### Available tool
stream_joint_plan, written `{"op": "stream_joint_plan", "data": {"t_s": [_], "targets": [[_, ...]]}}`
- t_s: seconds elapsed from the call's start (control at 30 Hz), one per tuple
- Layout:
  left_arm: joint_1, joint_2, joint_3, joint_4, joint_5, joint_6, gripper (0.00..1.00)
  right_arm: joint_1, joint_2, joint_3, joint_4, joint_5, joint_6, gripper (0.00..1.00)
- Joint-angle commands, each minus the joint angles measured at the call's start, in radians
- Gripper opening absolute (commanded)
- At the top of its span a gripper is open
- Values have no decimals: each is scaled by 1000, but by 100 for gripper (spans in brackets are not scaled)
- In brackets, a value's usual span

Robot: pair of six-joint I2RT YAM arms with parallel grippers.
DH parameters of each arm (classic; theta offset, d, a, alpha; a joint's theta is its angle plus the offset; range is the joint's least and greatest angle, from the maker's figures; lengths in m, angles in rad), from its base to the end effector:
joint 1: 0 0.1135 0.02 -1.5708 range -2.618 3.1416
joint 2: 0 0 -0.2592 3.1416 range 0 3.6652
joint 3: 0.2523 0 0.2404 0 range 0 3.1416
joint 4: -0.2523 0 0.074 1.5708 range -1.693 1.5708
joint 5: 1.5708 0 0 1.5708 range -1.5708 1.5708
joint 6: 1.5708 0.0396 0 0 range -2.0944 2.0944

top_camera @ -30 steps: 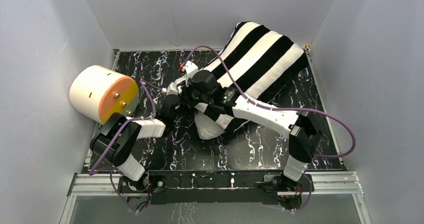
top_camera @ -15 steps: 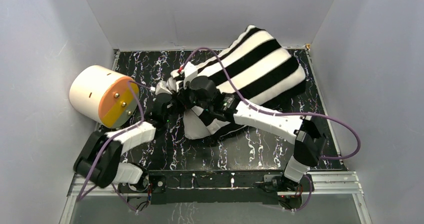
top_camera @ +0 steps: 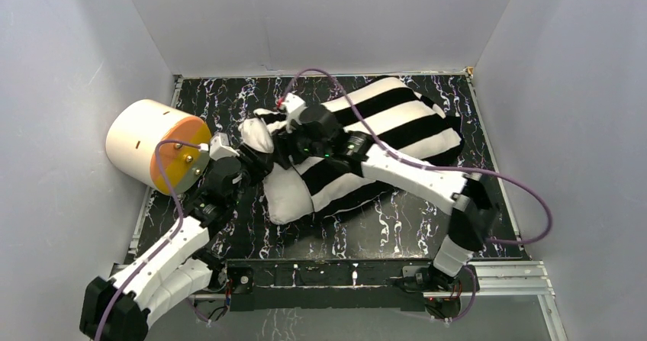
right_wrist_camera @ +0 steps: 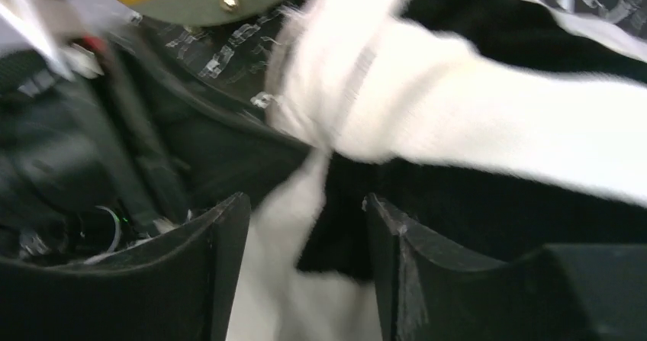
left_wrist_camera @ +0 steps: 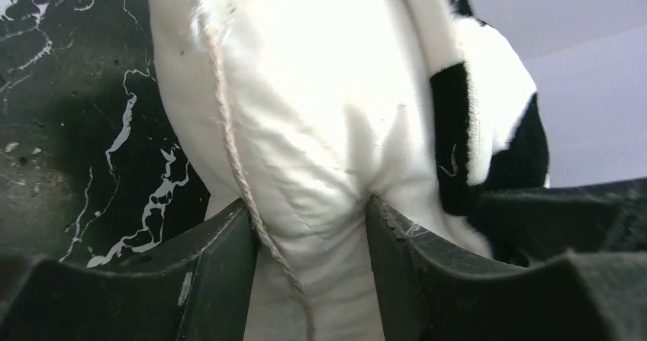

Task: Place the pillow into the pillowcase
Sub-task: Stuff the pillow into the pillowcase.

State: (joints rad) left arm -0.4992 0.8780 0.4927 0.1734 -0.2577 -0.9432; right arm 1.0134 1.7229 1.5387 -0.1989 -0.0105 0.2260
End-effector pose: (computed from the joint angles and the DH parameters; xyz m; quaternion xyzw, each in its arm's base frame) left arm 0.1826 -0.0881 0.2574 -0.2486 0.7348 -0.3364 0.5340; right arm 0.2136 0.3435 0.3436 -0.3206 0.7643 0.3285 0.4530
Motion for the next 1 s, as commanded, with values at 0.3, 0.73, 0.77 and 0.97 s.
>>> {"op": "stream_joint_plan", "data": {"t_s": [0.3, 0.73, 0.77, 0.97], "targets": [[-24, -210, 141, -423, 67, 165, 65, -82, -469, -364, -148, 21, 56, 63], [-24, -374, -76, -533, 256, -30, 79, 255, -285, -372, -162, 524, 25, 75], [-24, -370, -114, -489, 297, -55, 80, 255, -250, -352, -156, 530, 2, 75], [-29, -232, -330, -21, 351, -200, 81, 251, -107, -222, -150, 611, -101, 33]]}}
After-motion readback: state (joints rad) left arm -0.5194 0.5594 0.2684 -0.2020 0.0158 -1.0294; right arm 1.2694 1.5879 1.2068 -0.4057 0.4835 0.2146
